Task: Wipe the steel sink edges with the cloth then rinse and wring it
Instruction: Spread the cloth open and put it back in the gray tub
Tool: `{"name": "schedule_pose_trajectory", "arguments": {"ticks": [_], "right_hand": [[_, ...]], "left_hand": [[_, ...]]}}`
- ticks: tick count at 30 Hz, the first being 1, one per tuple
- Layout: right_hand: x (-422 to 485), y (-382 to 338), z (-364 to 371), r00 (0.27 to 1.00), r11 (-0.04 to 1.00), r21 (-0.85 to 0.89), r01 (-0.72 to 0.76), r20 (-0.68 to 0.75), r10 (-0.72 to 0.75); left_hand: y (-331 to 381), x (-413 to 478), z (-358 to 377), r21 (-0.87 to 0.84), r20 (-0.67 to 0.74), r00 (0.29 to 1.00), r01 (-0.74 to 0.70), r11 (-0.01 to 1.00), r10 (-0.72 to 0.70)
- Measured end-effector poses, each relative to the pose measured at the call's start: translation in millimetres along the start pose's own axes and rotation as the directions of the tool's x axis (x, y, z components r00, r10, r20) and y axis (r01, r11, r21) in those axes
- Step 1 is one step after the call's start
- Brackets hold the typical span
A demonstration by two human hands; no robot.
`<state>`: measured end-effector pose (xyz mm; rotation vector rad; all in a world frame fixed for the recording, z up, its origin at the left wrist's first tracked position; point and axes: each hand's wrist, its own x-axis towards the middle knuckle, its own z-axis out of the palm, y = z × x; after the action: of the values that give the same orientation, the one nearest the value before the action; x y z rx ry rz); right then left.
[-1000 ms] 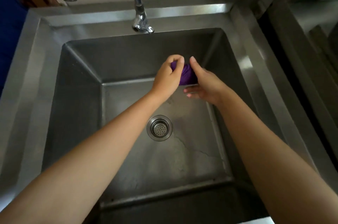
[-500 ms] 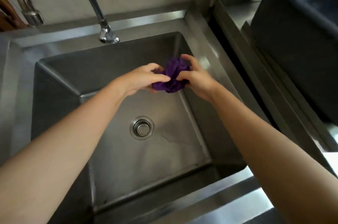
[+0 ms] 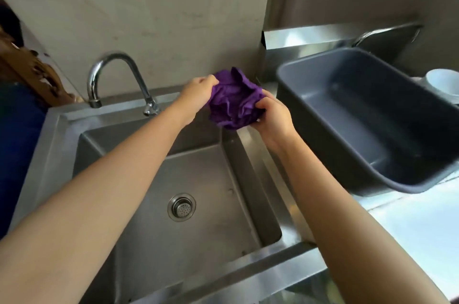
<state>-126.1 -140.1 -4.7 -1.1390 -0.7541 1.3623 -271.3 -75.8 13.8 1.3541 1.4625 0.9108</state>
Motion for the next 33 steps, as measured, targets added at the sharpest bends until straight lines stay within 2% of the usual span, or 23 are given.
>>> {"name": "schedule_pose_trajectory", "arguments": {"ticks": [2,5,8,10,14,16,18,20,22,25,28,30,33], "right_hand": [[-11,-18,-2,1.0,1.0,0.017,-0.003,-0.005,0.003],[-30,-53,-11,1.0,0.992,-0.123,0.007,-0.016,-0.009],[-52,-93,-24,0.996,0.982,-0.19,0.015,0.09,0.002],[-61,-117,-32,0.989,0.963,-0.26,0.074,0.14,-0.038],[-66,-160,-47,0.986,0.924,-0.345,0.164,0.037,-0.161],[-70,-178,-55,0.979,0.906,-0.376,0.194,0.021,-0.201],[-75,-194,-65,0.975,0.882,-0.421,0.211,0.024,-0.222],[-77,-203,-75,0.97,0.859,-0.465,0.215,-0.002,-0.243],[-77,-211,-85,0.947,0.832,-0.511,0.217,-0.099,-0.307],[-71,-220,-102,0.869,0.769,-0.604,0.212,-0.243,-0.43],[-66,-228,-123,0.824,0.669,-0.728,0.151,-0.282,-0.492],[-66,-233,-139,0.774,0.539,-0.838,0.091,-0.281,-0.567],[-70,-240,-159,0.712,0.318,-0.947,-0.036,-0.248,-0.657]], "left_hand": [[26,-11,2,-0.107,-0.05,0.999,-0.027,0.994,0.022],[65,-32,5,-0.229,-0.006,0.999,-0.043,0.973,0.042],[105,-52,10,-0.319,0.08,0.995,-0.029,0.947,0.057],[128,-61,16,-0.337,0.172,0.973,-0.089,0.937,0.154],[166,-73,28,-0.347,0.334,0.872,-0.24,0.907,0.359],[184,-75,32,-0.212,0.296,0.859,-0.367,0.906,0.417],[200,-72,35,0.088,0.222,0.845,-0.515,0.853,0.487],[212,-65,38,0.387,0.144,0.828,-0.551,0.739,0.542],[222,-57,42,0.492,0.112,0.811,-0.548,0.677,0.574],[233,-42,49,0.481,0.213,0.798,-0.588,0.65,0.564],[235,-28,56,0.355,0.286,0.796,-0.606,0.712,0.534],[232,-16,58,0.302,0.341,0.791,-0.604,0.737,0.508],[227,0,57,0.215,0.51,0.763,-0.56,0.8,0.398]]}}
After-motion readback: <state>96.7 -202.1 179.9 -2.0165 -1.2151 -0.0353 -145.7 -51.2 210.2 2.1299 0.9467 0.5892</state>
